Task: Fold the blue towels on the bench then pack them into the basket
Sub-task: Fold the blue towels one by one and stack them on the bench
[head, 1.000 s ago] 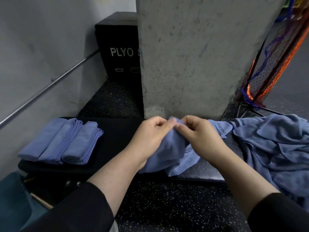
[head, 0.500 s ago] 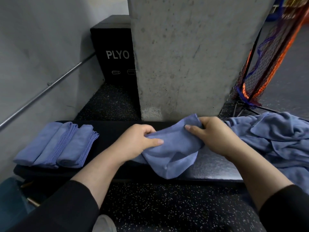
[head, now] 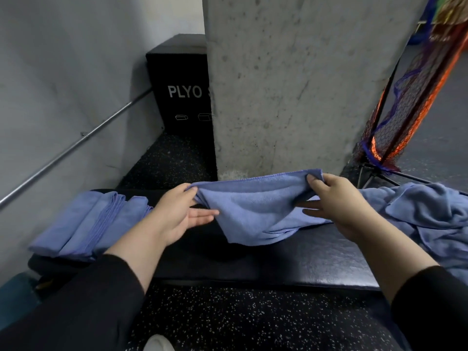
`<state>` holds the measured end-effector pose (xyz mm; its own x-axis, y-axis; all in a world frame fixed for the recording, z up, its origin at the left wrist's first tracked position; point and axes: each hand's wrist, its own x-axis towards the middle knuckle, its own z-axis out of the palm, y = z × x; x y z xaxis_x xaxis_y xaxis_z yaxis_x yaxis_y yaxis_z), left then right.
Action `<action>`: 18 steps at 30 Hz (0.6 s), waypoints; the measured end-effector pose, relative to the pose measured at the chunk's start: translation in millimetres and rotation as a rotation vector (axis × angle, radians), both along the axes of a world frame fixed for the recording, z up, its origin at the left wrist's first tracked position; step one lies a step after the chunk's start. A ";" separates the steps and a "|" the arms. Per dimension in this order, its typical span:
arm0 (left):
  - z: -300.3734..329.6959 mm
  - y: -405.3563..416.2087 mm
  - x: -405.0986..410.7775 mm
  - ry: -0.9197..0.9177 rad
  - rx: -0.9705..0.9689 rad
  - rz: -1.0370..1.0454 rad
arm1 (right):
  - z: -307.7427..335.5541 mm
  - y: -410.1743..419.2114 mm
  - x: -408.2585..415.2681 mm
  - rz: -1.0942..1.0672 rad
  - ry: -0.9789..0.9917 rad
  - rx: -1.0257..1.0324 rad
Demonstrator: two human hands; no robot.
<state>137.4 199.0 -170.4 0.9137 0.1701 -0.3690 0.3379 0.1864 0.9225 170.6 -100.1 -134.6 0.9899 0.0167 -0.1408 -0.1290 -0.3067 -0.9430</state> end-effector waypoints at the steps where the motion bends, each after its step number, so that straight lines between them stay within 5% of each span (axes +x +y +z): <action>1: 4.2 -2.8 10.9 -0.006 -0.087 0.029 | 2.8 4.2 9.1 -0.003 -0.025 -0.018; 3: 18.9 -4.5 39.1 -0.086 -0.117 0.055 | 14.0 12.1 30.9 -0.052 -0.051 0.044; 11: 134.2 0.0 103.3 -0.574 0.316 0.121 | 118.2 18.8 91.9 -0.270 -0.420 0.211; 18: 134.9 14.2 75.3 -0.698 0.551 0.187 | 114.3 8.2 54.7 -0.260 -0.538 0.160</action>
<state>212.7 213.2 -35.5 0.8389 0.3264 0.4355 -0.3225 -0.3464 0.8809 225.2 -91.9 -20.3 0.8960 -0.2547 0.3637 0.3262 -0.1782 -0.9284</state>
